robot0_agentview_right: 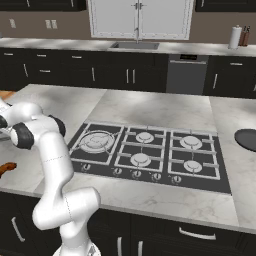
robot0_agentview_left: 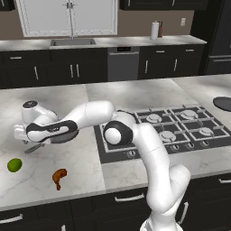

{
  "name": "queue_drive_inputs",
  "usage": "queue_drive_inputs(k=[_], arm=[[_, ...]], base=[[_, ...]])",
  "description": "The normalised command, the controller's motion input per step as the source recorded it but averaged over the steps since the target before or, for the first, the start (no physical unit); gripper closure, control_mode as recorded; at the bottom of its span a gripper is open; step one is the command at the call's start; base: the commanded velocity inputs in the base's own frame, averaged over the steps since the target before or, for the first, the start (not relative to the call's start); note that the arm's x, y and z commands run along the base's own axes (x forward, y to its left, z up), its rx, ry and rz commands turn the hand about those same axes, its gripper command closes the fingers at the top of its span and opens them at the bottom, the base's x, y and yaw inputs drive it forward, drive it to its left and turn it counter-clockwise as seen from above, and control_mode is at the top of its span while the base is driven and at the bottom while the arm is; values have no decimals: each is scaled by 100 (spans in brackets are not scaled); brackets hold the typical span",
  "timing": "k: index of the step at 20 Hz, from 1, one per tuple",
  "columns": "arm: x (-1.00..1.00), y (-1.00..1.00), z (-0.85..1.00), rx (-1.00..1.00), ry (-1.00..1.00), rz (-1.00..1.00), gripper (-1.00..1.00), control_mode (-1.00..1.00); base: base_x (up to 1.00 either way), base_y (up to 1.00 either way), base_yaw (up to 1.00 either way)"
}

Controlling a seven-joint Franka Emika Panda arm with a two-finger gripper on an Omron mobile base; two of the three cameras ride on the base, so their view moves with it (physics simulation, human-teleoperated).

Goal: Place both pans onto different burners. Then place the lime and the chicken drumstick on different pans.

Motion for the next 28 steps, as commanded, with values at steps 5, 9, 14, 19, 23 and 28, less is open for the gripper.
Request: queue_drive_inputs(k=[5, 9, 14, 19, 23, 28], arm=[[2, 7, -1, 0, 0, 0, -100, -100], [0, 1, -9, 0, 0, 0, -100, -100], [0, 0, -12, 0, 0, 0, -100, -100], [0, 0, -14, 0, 0, 0, -100, -100], [0, 0, -15, 0, 0, 0, -100, -100], [0, 0, -14, 0, 0, 0, -100, -100]], base=[[0, 0, 0], [0, 0, 0], [0, 0, 0], [0, 0, 0], [0, 0, 0], [0, 0, 0]])
